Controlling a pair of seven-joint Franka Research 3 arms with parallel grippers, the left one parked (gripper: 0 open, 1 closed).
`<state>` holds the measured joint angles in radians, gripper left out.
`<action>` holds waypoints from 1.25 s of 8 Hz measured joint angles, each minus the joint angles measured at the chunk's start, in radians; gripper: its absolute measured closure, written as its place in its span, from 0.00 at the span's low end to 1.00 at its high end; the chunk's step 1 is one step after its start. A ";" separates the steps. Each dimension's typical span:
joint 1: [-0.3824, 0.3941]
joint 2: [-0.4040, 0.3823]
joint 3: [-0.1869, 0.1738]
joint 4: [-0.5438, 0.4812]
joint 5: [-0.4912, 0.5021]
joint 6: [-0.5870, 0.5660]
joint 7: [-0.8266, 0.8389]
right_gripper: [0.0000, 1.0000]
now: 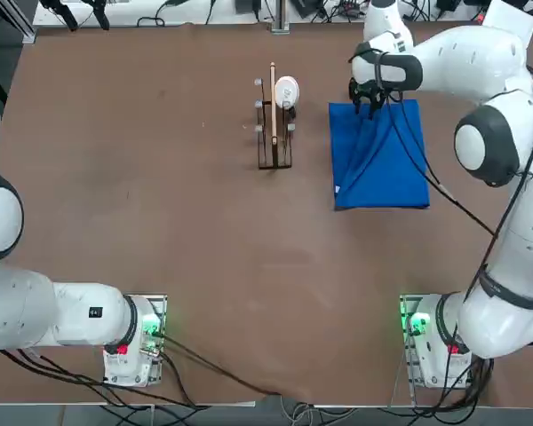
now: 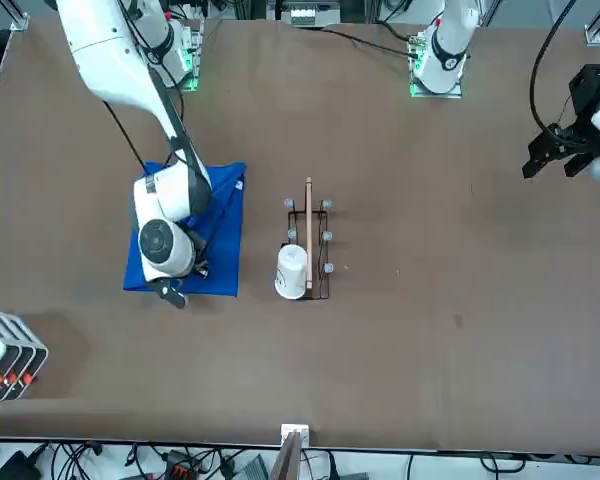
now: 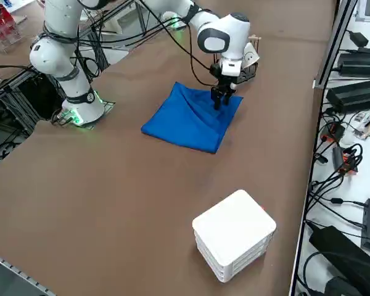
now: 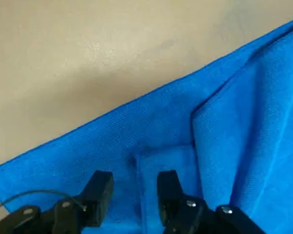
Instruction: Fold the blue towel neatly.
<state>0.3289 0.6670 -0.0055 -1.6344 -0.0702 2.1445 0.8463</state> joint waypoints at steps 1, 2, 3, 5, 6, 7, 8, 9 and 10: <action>-0.001 0.001 0.001 -0.016 0.003 0.024 0.000 0.42; -0.003 0.003 0.001 -0.040 0.005 0.054 0.000 0.42; -0.008 0.006 0.001 -0.057 0.005 0.069 0.000 0.42; -0.013 0.006 0.001 -0.064 0.005 0.073 0.000 0.42; -0.013 0.006 0.001 -0.064 0.006 0.073 0.000 0.42; -0.014 0.006 0.001 -0.065 0.007 0.073 0.000 0.43; -0.015 0.006 0.001 -0.065 0.008 0.073 0.000 0.44; -0.017 0.006 0.001 -0.066 0.009 0.073 0.000 0.45; -0.017 0.005 0.002 -0.066 0.009 0.073 0.000 0.47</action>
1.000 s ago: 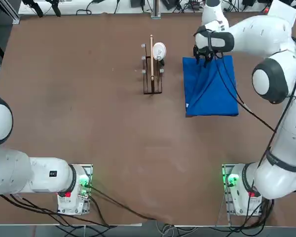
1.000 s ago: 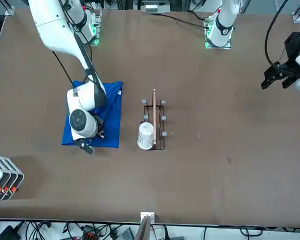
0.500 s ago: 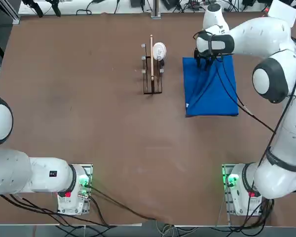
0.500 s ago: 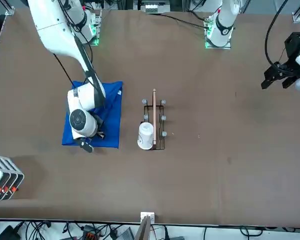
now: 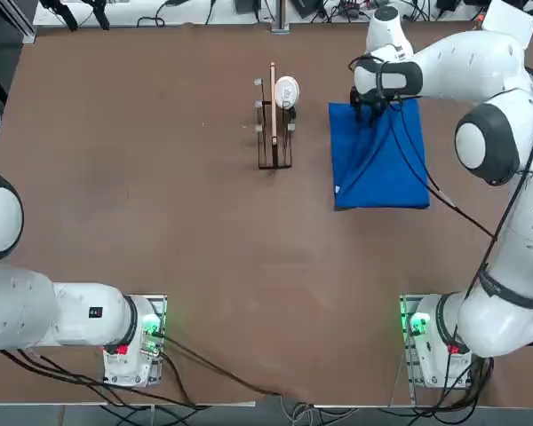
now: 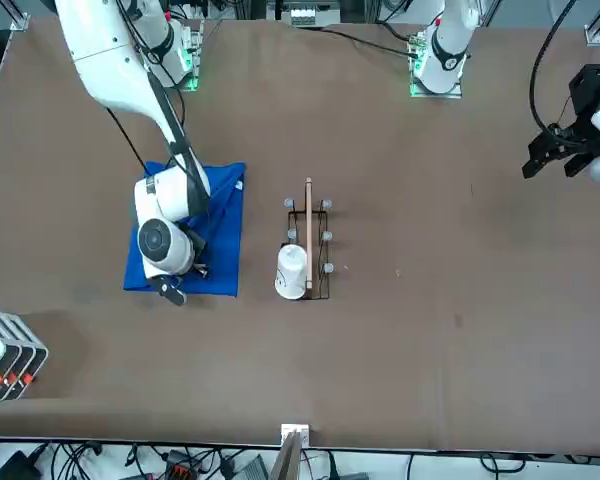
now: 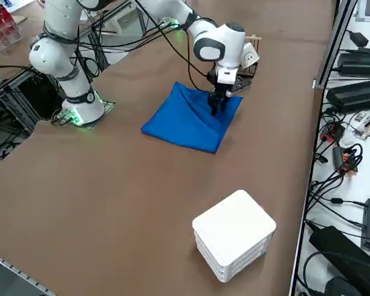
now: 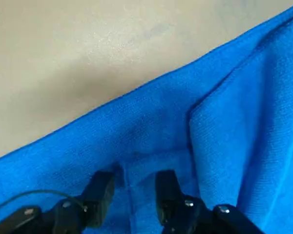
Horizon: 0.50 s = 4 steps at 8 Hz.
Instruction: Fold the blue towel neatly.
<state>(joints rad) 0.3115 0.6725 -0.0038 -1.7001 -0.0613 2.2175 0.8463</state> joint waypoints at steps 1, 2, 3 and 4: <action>0.000 0.000 0.001 0.000 0.000 0.000 0.000 0.49; 0.000 -0.001 0.001 0.000 0.001 0.000 0.000 0.52; -0.001 -0.001 0.002 0.000 0.001 0.000 0.000 0.55; -0.001 -0.002 0.003 0.000 0.001 0.001 0.000 0.65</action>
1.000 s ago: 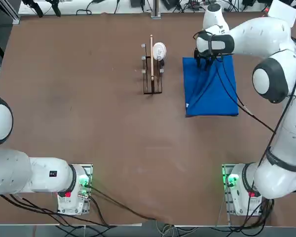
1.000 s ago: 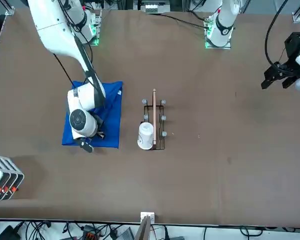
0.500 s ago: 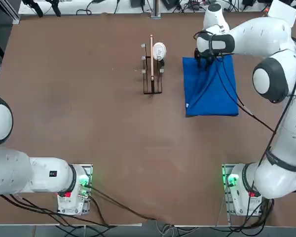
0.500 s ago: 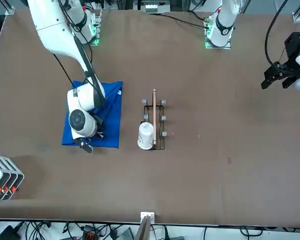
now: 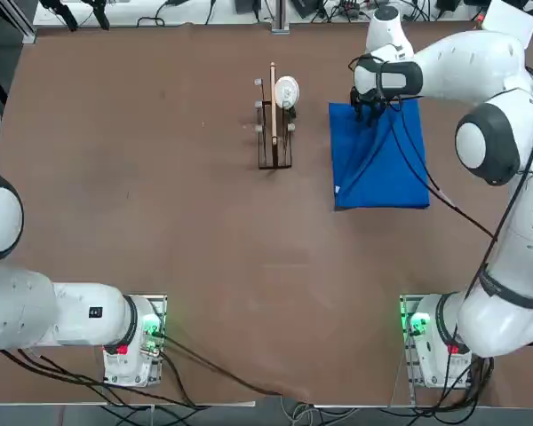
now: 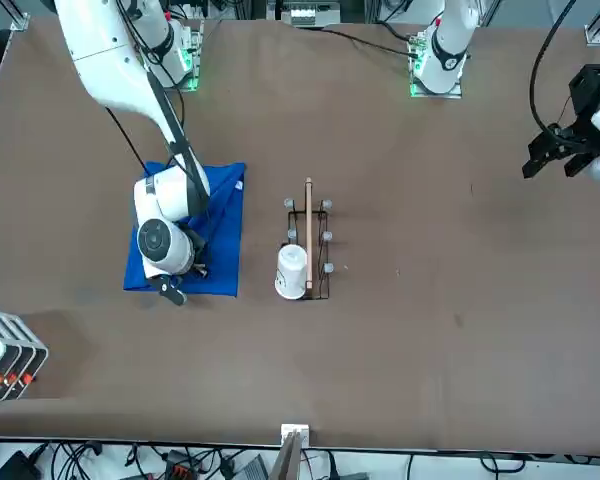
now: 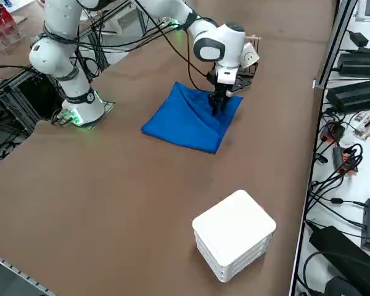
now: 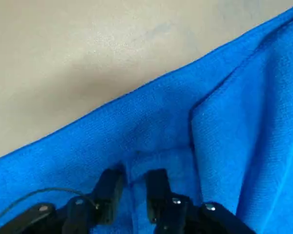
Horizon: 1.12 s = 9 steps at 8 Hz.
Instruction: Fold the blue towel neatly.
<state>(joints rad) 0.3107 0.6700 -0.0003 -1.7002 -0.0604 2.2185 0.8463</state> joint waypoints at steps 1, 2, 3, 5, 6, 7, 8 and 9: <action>0.000 0.000 0.000 0.000 0.000 0.000 0.000 0.67; 0.000 0.000 0.000 0.000 0.000 0.001 0.000 0.70; 0.000 -0.001 0.001 0.000 0.001 0.001 0.000 0.79; 0.000 -0.001 0.002 0.000 0.002 0.001 -0.001 0.92; 0.000 -0.001 0.003 0.000 0.002 0.001 -0.001 0.97; 0.000 -0.001 0.003 0.001 0.002 0.001 -0.001 0.98; 0.000 -0.001 0.003 0.002 0.002 0.001 -0.001 0.98; 0.000 -0.001 0.008 0.007 0.002 0.000 -0.003 0.98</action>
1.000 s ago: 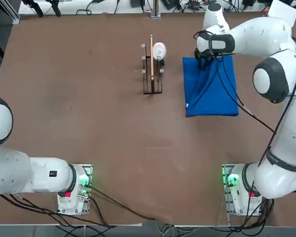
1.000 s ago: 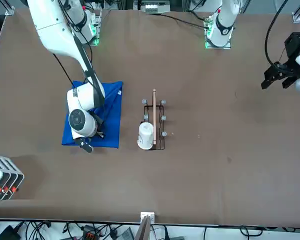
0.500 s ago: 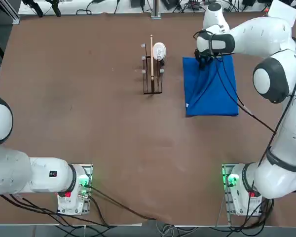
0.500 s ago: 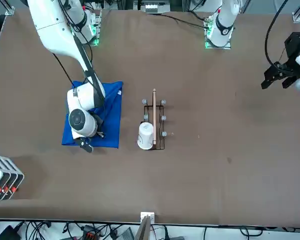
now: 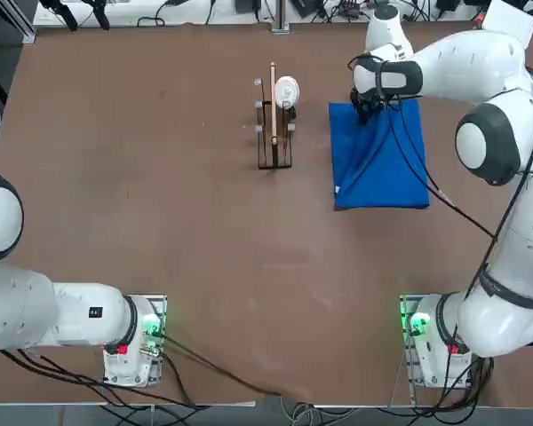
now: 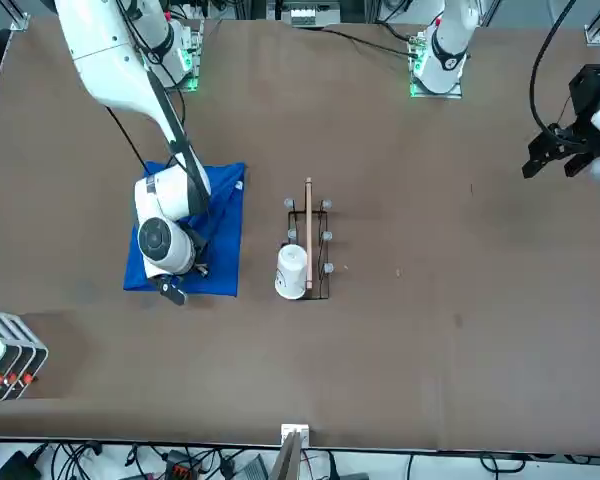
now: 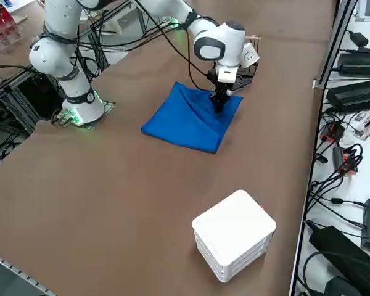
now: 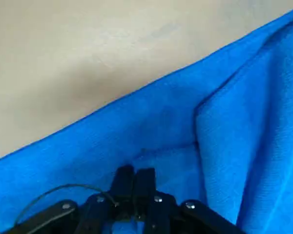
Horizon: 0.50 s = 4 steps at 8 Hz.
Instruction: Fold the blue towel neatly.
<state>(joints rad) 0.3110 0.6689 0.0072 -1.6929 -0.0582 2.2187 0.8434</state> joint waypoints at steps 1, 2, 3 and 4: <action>0.000 -0.001 0.012 0.011 0.000 -0.001 0.000 0.98; 0.001 -0.004 0.028 0.023 0.000 -0.003 0.000 0.98; 0.002 -0.009 0.042 0.033 0.000 -0.004 0.000 0.98; 0.004 -0.012 0.056 0.047 0.000 -0.004 0.000 0.98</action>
<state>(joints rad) 0.3153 0.6568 0.0629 -1.6463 -0.0584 2.2147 0.8431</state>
